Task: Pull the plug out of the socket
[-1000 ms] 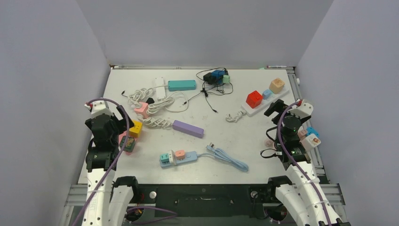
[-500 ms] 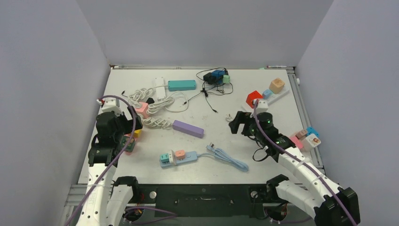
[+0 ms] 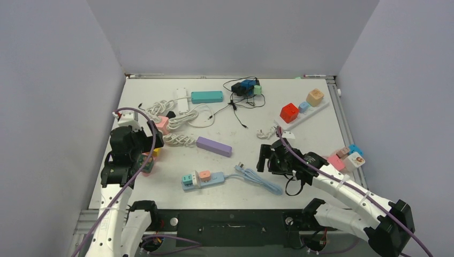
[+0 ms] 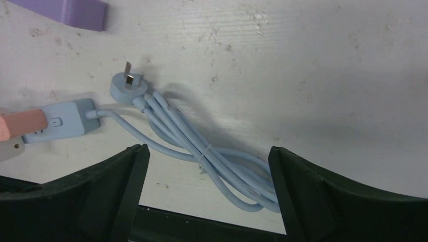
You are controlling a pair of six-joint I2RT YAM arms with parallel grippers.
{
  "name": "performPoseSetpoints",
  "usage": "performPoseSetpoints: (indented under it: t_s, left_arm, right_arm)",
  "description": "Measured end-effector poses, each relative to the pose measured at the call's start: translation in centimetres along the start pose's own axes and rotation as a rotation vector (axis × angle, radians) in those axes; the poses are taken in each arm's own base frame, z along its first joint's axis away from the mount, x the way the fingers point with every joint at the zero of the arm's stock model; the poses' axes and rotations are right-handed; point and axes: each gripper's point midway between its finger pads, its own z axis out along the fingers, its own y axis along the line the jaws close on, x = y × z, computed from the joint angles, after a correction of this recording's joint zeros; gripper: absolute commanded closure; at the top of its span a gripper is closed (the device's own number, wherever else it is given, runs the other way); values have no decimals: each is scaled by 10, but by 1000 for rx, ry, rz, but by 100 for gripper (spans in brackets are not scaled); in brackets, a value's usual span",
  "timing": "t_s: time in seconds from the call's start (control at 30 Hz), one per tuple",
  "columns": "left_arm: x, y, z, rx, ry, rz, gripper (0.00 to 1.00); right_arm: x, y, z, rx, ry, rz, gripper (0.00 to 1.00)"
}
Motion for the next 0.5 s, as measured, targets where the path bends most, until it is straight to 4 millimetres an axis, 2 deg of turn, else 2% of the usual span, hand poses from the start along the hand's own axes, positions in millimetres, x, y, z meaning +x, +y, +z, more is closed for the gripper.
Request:
performPoseSetpoints:
  t_s: [0.2,0.5]
  left_arm:
    - [-1,0,-1,2,-5,4,4]
    - [1,0,0,1,3,5,4]
  right_arm:
    - [30,-23,-1,100,100,77,10]
    - [59,-38,-6,144,143,259,10]
